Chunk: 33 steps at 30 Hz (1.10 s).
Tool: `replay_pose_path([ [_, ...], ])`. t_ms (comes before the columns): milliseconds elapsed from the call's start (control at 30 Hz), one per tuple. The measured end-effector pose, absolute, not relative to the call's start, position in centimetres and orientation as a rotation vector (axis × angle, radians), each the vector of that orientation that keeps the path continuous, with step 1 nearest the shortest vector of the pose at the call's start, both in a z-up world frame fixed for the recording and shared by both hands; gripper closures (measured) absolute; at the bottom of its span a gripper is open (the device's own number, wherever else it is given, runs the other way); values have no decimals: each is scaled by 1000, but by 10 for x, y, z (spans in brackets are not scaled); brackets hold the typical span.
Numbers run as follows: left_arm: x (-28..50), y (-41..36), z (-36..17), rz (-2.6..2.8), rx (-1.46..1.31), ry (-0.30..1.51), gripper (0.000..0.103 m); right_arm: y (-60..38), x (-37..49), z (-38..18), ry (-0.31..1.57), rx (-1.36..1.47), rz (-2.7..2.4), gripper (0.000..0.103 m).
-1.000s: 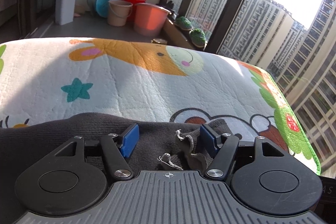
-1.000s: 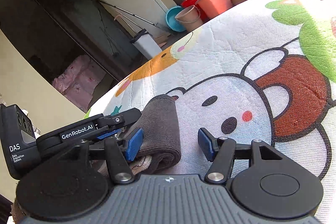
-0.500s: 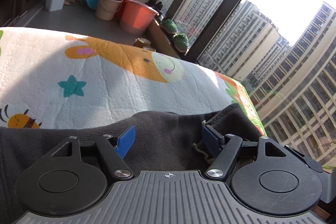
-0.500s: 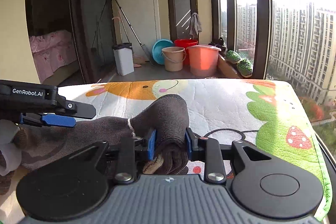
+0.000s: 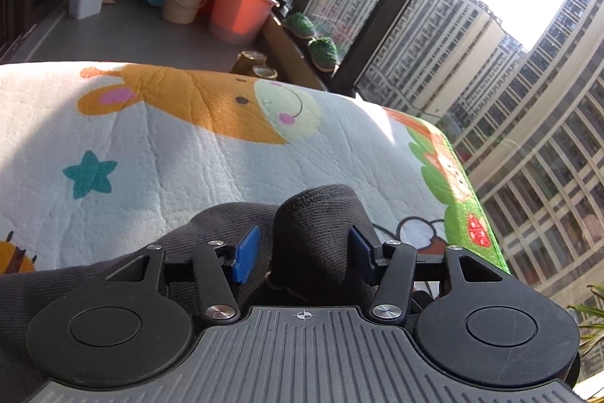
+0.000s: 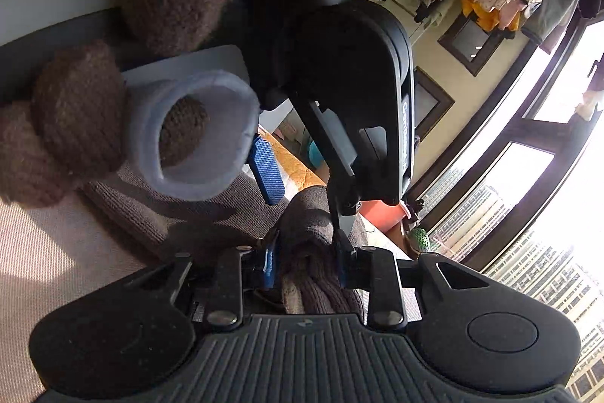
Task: Fold clothes
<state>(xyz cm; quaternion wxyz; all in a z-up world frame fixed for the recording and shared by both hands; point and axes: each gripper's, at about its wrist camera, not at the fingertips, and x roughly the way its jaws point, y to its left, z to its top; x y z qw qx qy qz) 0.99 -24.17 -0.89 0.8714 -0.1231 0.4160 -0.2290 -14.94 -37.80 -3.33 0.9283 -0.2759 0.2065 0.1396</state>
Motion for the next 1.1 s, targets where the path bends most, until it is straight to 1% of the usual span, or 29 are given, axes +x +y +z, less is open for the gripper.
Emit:
replay_pose_path([
  [33,9,-242,-10,-473,-244,858,45,-390,-148,-27,449,-487,314,71],
  [67,8,-241,-10,-463,-226,844,45,-403,-147,-20,477,-402,343,66],
  [133,8,-237,-11,-410,-185,810,46,-434,-144,-4,524,-160,378,38],
  [200,11,-230,-14,-378,-191,802,45,-464,-135,3,559,81,375,31],
  [267,17,-220,-18,-388,-263,829,44,-492,-114,-2,618,322,321,30],
  [367,18,-214,-19,-390,-300,838,43,-508,-85,-25,691,519,286,30],
  [433,14,-211,-18,-393,-302,831,41,-508,-72,-45,761,626,319,30],
  [500,9,-204,-18,-375,-313,827,41,-501,-73,-61,779,654,325,32],
  [533,6,-199,-17,-359,-320,825,43,-498,-74,-68,786,666,327,36],
  [567,-2,-191,-15,-343,-334,813,43,-494,-78,-69,780,635,336,43],
  [600,-10,-184,-13,-328,-348,800,39,-492,-80,-69,772,609,330,45],
  [633,-20,-176,-9,-315,-361,781,30,-489,-83,-69,764,584,322,47],
  [700,-47,-153,-3,-260,-372,712,16,-490,-85,-70,759,570,321,48],
  [800,-82,-120,3,-111,-364,616,10,-485,-80,-68,761,587,324,48],
  [867,-92,-102,0,-17,-380,609,10,-480,-80,-63,754,587,316,48],
  [1000,-88,-85,-15,26,-424,692,10,-473,-92,-58,750,575,293,49],
  [1100,-90,-89,-21,-34,-418,721,10,-476,-115,-45,754,557,285,53],
])
